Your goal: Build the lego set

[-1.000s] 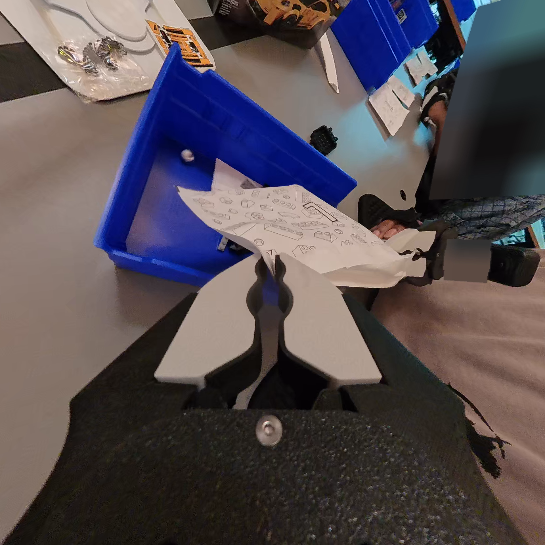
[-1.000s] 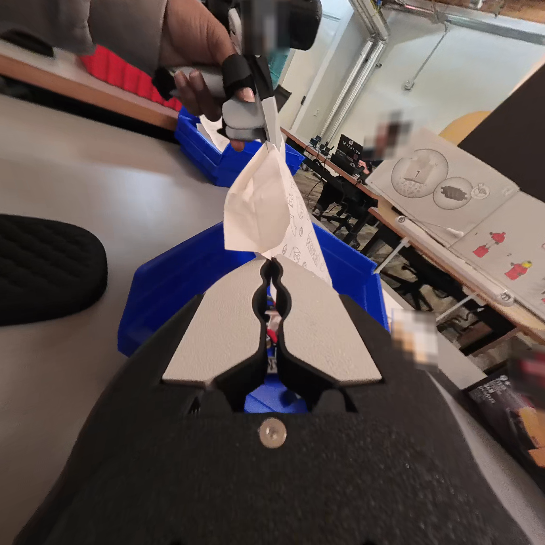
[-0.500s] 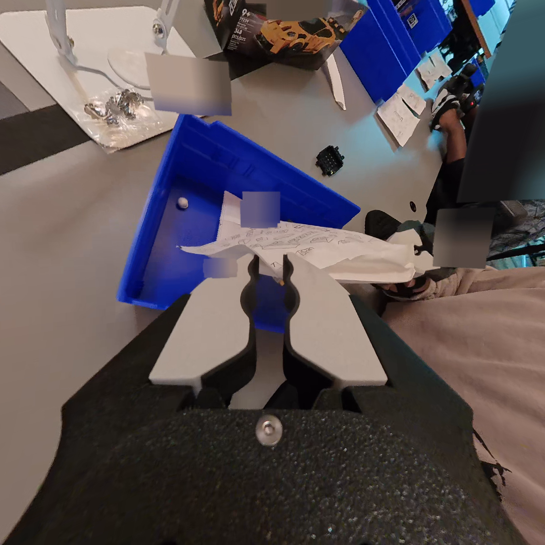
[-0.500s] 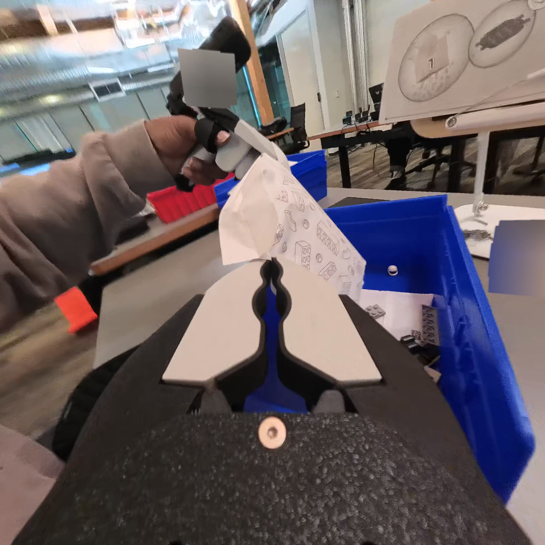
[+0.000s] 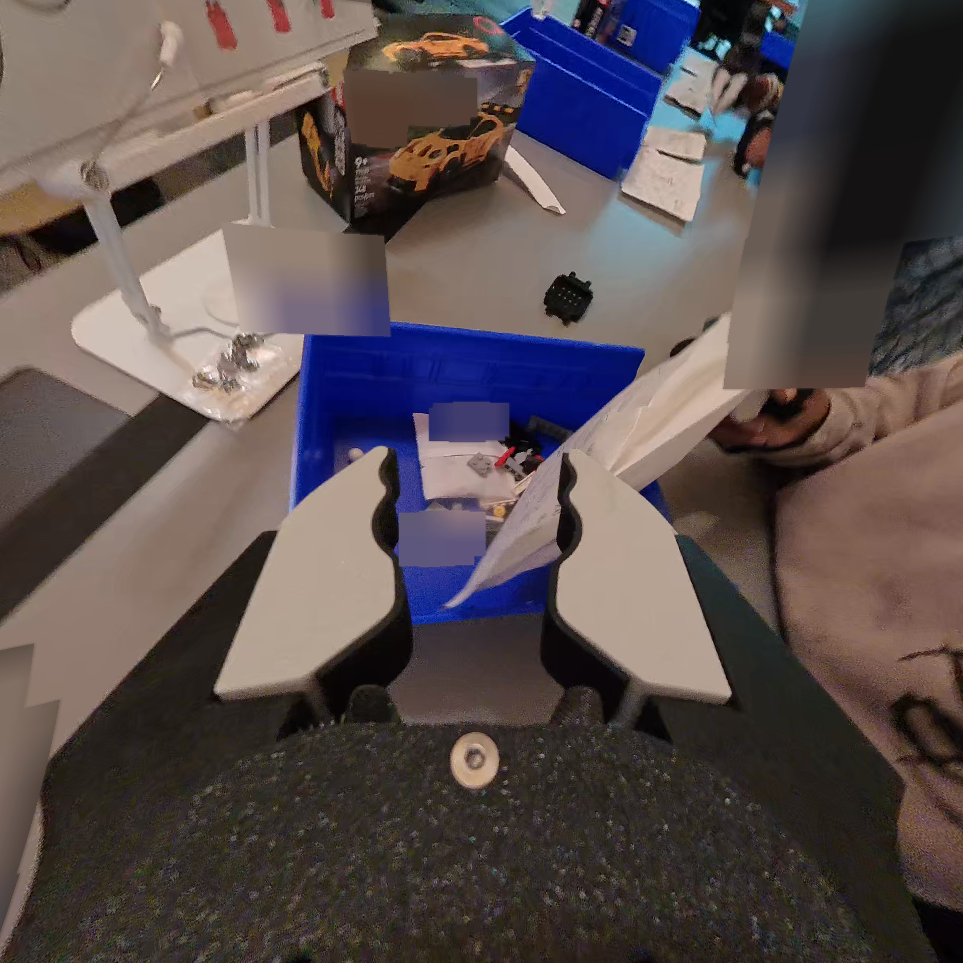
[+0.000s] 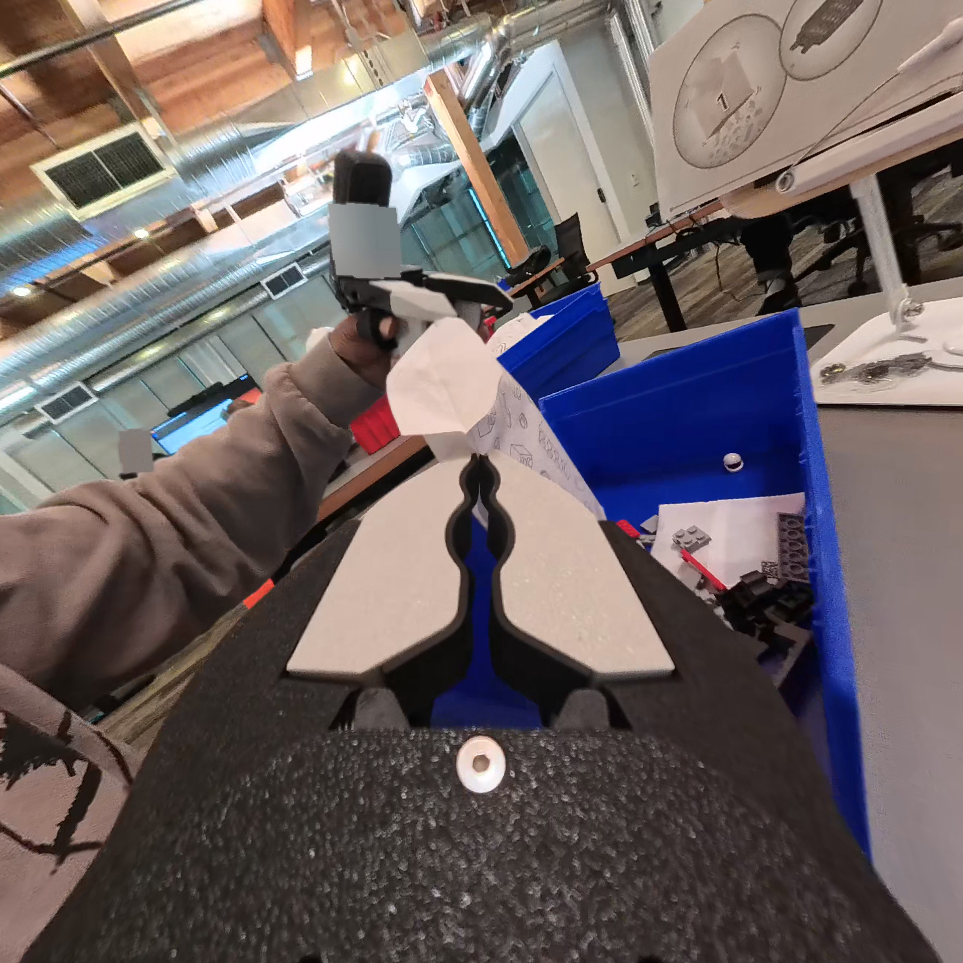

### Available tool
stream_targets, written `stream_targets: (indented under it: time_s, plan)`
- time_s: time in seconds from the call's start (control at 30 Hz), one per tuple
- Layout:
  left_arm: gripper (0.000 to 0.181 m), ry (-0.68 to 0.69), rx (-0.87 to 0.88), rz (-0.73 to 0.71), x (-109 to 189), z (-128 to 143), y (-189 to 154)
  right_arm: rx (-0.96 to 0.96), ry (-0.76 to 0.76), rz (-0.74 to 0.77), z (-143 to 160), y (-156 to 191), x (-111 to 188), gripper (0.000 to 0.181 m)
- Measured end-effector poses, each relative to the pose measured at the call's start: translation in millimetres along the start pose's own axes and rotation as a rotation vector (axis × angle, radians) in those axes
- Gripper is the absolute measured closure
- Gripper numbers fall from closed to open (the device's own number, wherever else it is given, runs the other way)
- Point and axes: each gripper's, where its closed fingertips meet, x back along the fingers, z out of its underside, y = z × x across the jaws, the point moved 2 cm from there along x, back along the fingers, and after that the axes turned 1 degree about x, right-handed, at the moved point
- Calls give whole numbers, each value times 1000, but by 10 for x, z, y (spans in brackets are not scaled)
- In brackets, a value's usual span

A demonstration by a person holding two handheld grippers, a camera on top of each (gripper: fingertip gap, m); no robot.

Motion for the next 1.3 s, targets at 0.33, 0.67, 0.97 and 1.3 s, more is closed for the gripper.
stream_targets:
  time_s: [0.33,0.67,0.97,1.3]
  plan:
    - [120,-131,-149,393,87,271,-370,-36,-11,8,-225,-145,192,181]
    - [122,-270,-239,246,-28,143,-278,-53,45,-43,-410,-232,184,181]
    - [115,-157,-118,284,-296,216,72,149,137,-166,-509,26,190,181]
    - [181,-226,-173,319,-298,126,-160,234,250,-181,-602,-60,320,181]
